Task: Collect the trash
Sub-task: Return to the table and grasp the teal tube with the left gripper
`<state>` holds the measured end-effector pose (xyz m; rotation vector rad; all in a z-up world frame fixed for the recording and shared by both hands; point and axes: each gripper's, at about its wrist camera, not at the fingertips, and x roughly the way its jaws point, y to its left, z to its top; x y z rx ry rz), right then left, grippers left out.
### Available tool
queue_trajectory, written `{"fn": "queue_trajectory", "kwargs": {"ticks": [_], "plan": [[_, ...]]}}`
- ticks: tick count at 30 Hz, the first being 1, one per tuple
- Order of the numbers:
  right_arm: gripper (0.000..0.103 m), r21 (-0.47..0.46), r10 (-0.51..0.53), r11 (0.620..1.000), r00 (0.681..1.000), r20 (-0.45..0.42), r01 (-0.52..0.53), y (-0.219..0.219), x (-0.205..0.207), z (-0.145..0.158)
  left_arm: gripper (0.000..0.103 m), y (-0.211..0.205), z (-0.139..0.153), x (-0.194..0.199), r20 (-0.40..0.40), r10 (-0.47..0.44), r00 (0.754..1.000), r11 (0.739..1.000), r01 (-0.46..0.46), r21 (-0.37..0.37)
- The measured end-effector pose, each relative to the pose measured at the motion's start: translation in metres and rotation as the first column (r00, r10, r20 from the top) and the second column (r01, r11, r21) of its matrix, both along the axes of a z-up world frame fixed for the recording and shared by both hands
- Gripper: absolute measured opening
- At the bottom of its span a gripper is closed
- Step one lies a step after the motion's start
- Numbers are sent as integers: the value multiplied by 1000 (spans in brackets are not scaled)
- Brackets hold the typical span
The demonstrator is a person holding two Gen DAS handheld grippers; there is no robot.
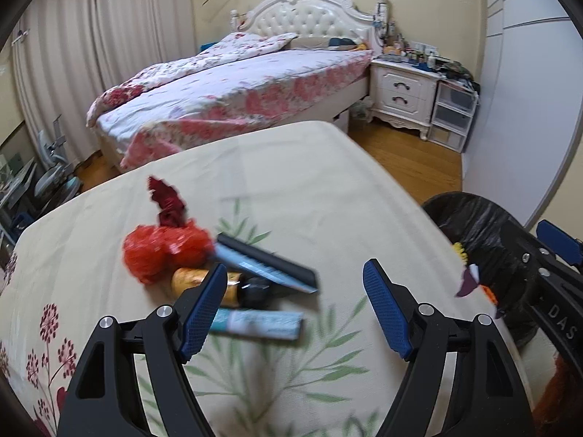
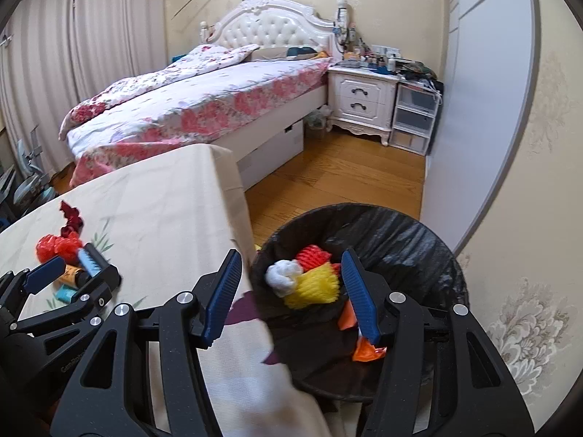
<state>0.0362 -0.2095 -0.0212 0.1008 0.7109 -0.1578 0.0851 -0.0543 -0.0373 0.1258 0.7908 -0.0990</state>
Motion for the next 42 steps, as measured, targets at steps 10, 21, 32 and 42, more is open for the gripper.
{"fn": "queue_trajectory", "kwargs": {"ticks": [10, 21, 32, 42], "plan": [[56, 3, 60, 998, 998, -2, -60, 26, -2, 0, 75, 34, -15, 0, -75, 79, 994, 997, -78, 12], [57, 21, 81, 997, 997, -13, -80, 33, -2, -4, 75, 43, -20, 7, -146, 85, 986, 995, -90, -33], [57, 37, 113, 993, 993, -22, -112, 40, -2, -9, 75, 77, -22, -17, -173, 112, 979, 992, -119, -30], [57, 34, 133, 991, 991, -27, -132, 50, -4, -10, 66, 92, -20, -24, -158, 106, 982, 992, -115, -52]]}}
